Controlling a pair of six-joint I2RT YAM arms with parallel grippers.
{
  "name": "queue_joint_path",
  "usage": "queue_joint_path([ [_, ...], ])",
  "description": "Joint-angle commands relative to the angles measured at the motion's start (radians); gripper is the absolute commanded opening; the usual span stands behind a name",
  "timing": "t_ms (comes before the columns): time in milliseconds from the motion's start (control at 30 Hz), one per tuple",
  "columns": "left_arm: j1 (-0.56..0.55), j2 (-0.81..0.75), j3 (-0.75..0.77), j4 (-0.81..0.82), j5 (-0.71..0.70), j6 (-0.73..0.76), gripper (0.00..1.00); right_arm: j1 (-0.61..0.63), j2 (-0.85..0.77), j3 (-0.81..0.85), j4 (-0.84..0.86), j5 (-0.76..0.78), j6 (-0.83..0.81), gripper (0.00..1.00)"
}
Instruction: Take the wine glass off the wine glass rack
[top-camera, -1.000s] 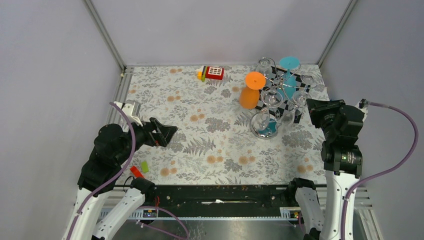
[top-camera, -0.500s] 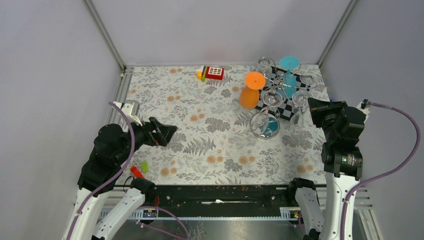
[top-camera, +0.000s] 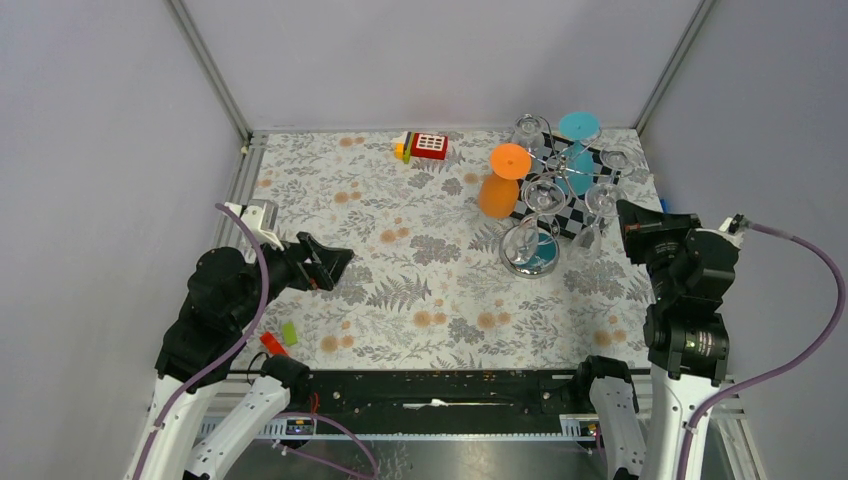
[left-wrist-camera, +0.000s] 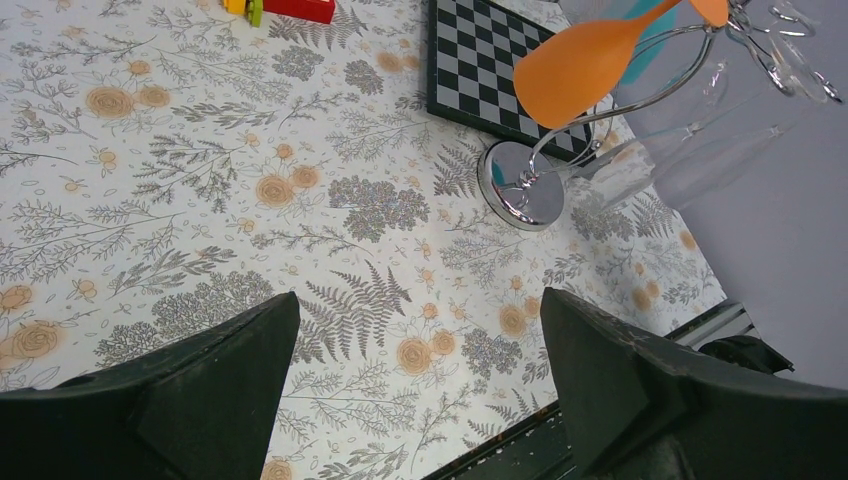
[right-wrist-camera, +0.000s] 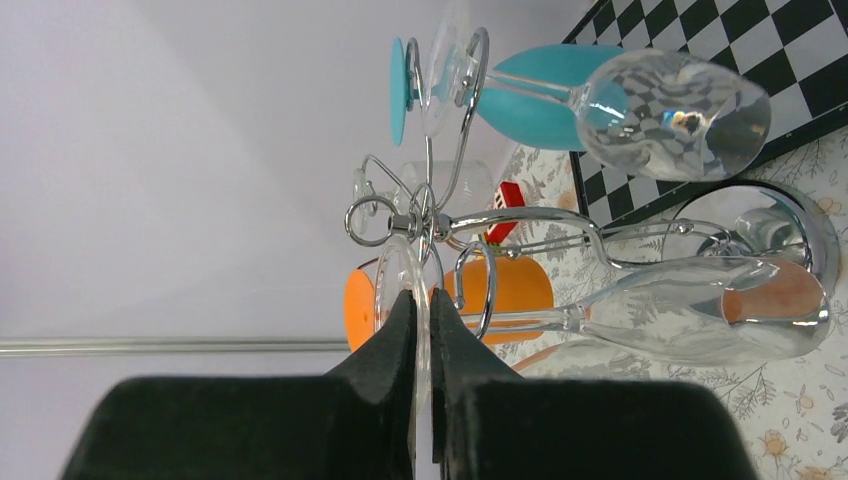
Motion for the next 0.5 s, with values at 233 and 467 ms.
queue_joint_path([
  [233,0.005,0.004,0.011,0.080,-0.015,-0.015,0.99,-0.005,0.017,0.029,0.012,-0.132,0.023,0.00],
  [467,0.005,0.005,0.009,0.080,-0.016,-0.013,0.99,-0.005,0.061,0.011,0.105,-0.192,0.030,0.00],
])
